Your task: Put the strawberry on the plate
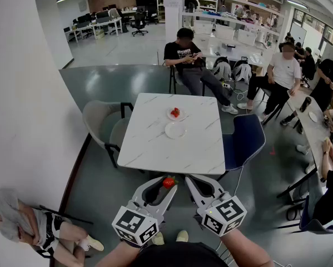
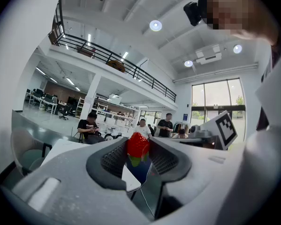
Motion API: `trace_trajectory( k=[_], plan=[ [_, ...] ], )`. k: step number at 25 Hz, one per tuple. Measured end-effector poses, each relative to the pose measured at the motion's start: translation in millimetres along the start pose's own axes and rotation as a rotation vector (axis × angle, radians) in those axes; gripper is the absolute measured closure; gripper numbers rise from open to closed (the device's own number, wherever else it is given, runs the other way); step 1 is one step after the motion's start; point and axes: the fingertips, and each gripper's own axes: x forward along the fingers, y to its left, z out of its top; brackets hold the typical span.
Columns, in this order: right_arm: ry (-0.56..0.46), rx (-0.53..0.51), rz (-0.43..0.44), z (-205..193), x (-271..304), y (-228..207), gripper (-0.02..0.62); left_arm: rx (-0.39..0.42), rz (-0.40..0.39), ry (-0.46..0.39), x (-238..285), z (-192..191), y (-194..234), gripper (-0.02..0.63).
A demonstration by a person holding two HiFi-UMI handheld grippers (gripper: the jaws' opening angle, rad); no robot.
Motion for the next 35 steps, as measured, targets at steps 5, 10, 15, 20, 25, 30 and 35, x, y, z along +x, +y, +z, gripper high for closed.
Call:
trace_trajectory(
  k=[5, 10, 15, 20, 25, 30, 35],
  plan=[
    [0.010, 0.006, -0.014, -2.1, -5.0, -6.6, 0.592, 0.002, 0.003, 0.002, 3.0, -0.6, -4.0, 0.457],
    [0.008, 0.018, -0.010, 0.6, -8.8, -10.2, 0.592, 0.005, 0.006, 0.010, 6.9, 0.2, -7.8, 0.457],
    [0.000, 0.023, -0.017, -4.0, -12.3, -17.8, 0.592, 0.007, 0.018, 0.019, 10.3, -9.5, -6.6, 0.457],
    [-0.031, 0.031, 0.006, -0.5, -22.4, -25.7, 0.591, 0.024, 0.043, 0.019, 16.3, -9.8, -10.9, 0.457],
    [-0.037, 0.036, 0.007, 1.0, -33.4, -36.2, 0.592, 0.035, 0.066, 0.016, 21.8, -8.6, -18.2, 0.457],
    [-0.041, 0.043, 0.012, 1.8, -36.7, -44.1, 0.592, 0.040, 0.068, 0.022, 29.4, -8.2, -21.7, 0.457],
    [-0.036, 0.051, -0.010, 2.7, -31.8, -57.0, 0.592, 0.044, 0.056, 0.022, 42.5, -6.7, -16.8, 0.457]
  ],
)
